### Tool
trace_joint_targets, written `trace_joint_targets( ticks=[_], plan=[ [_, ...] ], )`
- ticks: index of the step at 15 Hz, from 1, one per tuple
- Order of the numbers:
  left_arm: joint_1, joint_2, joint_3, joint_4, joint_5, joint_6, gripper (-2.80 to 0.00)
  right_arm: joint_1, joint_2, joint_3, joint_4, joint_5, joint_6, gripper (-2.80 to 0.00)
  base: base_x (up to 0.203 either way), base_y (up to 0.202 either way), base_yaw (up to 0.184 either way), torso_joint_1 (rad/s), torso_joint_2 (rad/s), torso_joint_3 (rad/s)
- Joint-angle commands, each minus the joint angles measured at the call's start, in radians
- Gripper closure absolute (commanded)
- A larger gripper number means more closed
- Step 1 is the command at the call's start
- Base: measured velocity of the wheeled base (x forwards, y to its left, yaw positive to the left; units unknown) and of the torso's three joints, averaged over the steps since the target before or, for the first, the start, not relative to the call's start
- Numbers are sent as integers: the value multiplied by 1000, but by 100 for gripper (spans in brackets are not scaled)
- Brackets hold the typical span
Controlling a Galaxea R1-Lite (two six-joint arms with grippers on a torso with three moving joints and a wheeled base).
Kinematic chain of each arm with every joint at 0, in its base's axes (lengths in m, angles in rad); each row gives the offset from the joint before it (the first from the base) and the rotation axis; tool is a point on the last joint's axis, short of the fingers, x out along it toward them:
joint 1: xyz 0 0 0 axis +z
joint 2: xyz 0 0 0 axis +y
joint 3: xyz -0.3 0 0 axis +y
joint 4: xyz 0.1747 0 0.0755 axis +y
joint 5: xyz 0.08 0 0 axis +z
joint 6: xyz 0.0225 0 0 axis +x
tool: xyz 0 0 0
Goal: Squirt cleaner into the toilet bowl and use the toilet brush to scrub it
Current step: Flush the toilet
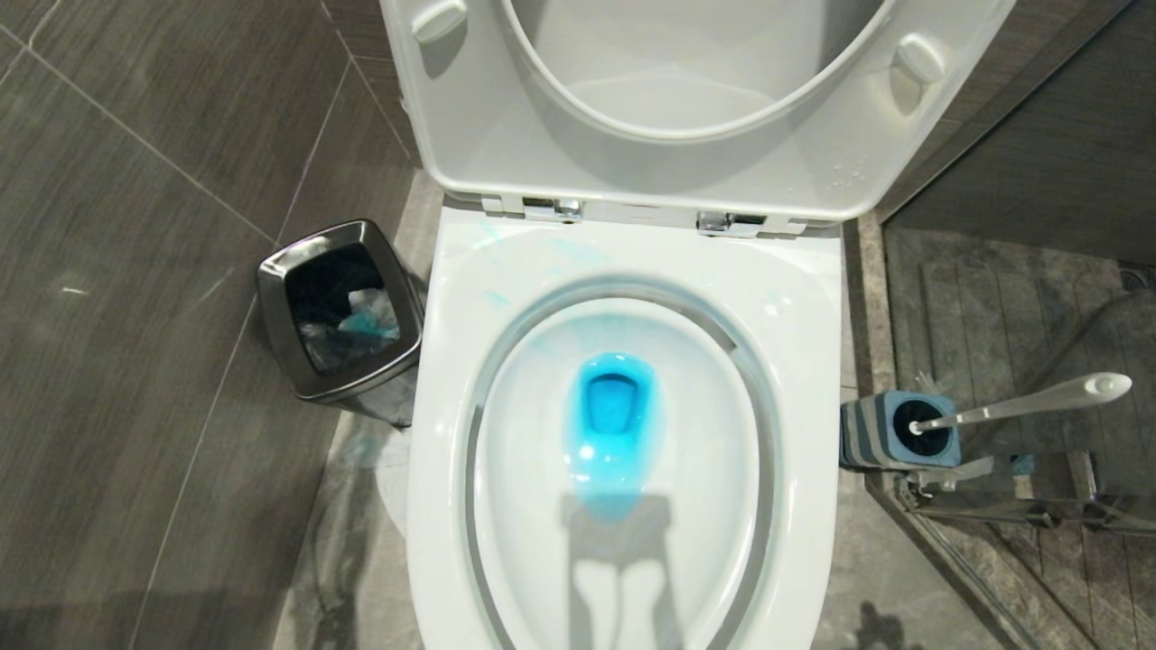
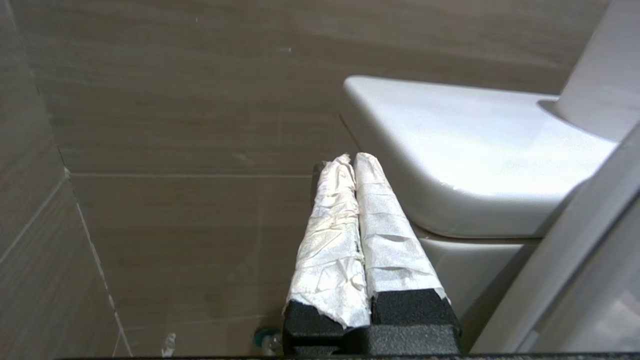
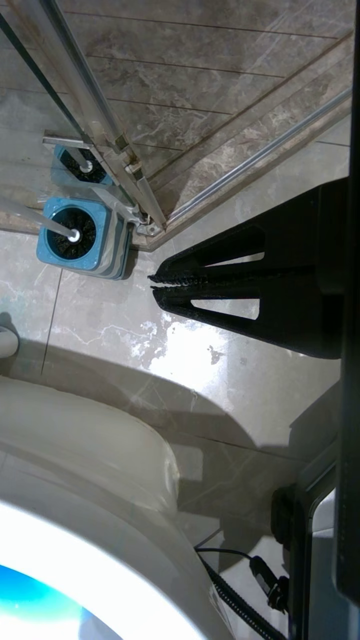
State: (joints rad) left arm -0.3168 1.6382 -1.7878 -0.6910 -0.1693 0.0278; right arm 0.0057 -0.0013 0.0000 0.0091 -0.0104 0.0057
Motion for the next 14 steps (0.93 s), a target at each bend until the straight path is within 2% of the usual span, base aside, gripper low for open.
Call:
trace_joint_targets(
  ticks=[1, 3, 5, 14],
  plan=[
    [-4, 57, -85, 121, 7, 3, 0, 0, 1, 0, 0, 0, 0, 0, 0, 0, 0, 0, 0, 0],
    [-2, 75, -138, 230, 8, 2, 0, 0, 1, 0, 0, 0, 0, 0, 0, 0, 0, 0, 0, 0],
    [-2, 80, -154, 290, 7, 3, 0, 0, 1, 2, 0, 0, 0, 0, 0, 0, 0, 0, 0, 0],
    [-3, 90, -159, 251, 5, 3, 0, 0, 1, 0, 0, 0, 0, 0, 0, 0, 0, 0, 0, 0]
  ],
)
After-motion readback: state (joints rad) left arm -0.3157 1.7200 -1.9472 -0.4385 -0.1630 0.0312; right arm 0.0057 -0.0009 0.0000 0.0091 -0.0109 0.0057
